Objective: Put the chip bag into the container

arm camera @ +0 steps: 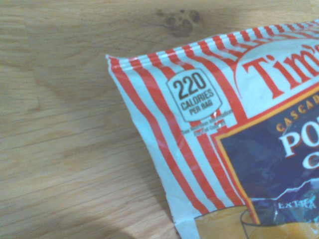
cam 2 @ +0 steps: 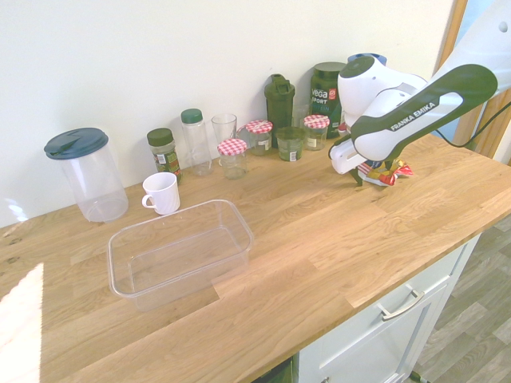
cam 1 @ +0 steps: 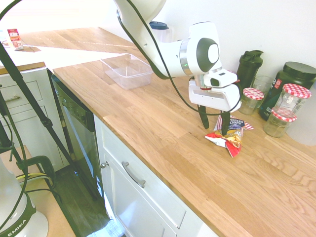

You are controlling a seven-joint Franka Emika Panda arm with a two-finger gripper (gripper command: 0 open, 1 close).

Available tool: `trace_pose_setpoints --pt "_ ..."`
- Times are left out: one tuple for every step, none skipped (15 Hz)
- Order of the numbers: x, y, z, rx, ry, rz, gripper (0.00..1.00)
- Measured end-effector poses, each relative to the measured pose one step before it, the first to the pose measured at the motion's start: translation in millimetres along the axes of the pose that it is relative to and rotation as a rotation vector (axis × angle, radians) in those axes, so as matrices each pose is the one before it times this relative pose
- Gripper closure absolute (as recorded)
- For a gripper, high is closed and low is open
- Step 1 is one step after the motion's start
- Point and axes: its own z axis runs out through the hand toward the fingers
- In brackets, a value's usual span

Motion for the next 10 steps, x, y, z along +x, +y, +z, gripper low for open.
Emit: trace_pose_setpoints --pt "0.28 -0.06 0.21 0.00127 -0.00213 0.00018 1.00" --pt "0.38 0.21 0.14 0.00061 -0.00270 -0.00083 1.00" --pt "0.37 0.05 0.21 0.00142 -0.00173 -0.00112 1.00" --pt "0.04 -0.07 0.17 0.00187 -0.00375 0.00055 1.00" --pt "-0.16 -0.32 0.56 0.00497 -0.00879 0.00213 1.00" --pt "-0.24 -0.44 0.37 0.00471 -0.00706 0.00076 1.00" --pt "0.17 -0.05 0.75 0.00370 -0.00602 0.00054 1.00" --pt "1.29 1.22 1.17 -0.00083 -0.00268 0.00128 1.00" --pt "2.01 1.69 1.75 0.00013 -0.00235 0.00096 1.00" --pt "1.77 1.34 1.69 0.00094 -0.00145 0.00148 1.00"
